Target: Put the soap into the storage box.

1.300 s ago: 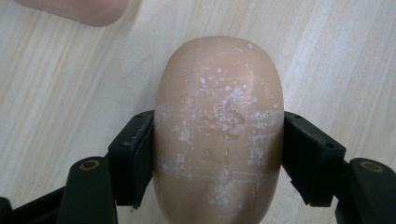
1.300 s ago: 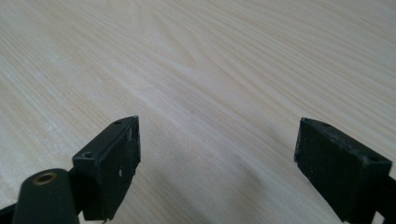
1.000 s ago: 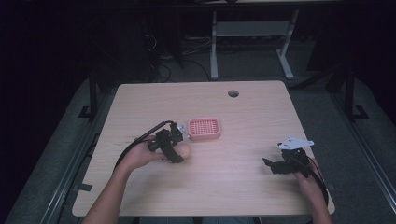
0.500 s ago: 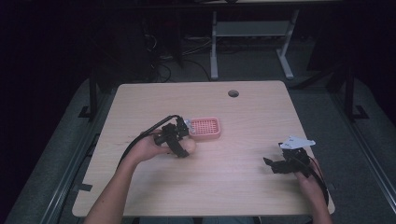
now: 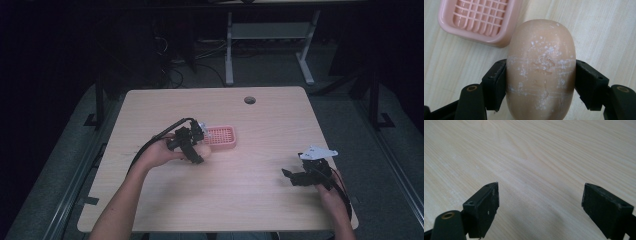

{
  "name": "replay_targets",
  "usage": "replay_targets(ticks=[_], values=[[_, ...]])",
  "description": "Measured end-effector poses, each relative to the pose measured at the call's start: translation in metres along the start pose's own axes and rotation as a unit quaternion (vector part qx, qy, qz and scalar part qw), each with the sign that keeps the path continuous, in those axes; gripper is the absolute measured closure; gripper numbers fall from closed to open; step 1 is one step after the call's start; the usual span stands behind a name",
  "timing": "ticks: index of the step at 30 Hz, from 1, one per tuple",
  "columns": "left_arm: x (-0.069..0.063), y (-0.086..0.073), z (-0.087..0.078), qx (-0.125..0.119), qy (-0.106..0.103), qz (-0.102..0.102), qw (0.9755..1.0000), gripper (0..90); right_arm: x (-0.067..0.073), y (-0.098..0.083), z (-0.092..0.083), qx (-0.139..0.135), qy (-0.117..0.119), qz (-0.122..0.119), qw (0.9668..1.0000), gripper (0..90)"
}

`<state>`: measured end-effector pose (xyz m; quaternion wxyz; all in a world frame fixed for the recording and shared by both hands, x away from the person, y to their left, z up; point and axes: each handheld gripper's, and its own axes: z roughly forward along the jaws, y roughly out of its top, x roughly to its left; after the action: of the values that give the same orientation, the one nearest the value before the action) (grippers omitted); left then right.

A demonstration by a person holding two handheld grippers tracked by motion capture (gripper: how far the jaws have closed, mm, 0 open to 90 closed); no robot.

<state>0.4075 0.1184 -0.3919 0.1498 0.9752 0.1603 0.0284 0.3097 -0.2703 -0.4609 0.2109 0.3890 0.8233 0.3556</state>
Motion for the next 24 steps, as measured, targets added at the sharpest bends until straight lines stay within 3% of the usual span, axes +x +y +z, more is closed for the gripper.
replay_targets(ticks=[24], values=[[0.020,0.031,0.006,0.011,-0.003,0.010,0.9999,32.0,-0.001,0.000,-0.001,-0.002,0.000,0.005,1.0000,13.9]])
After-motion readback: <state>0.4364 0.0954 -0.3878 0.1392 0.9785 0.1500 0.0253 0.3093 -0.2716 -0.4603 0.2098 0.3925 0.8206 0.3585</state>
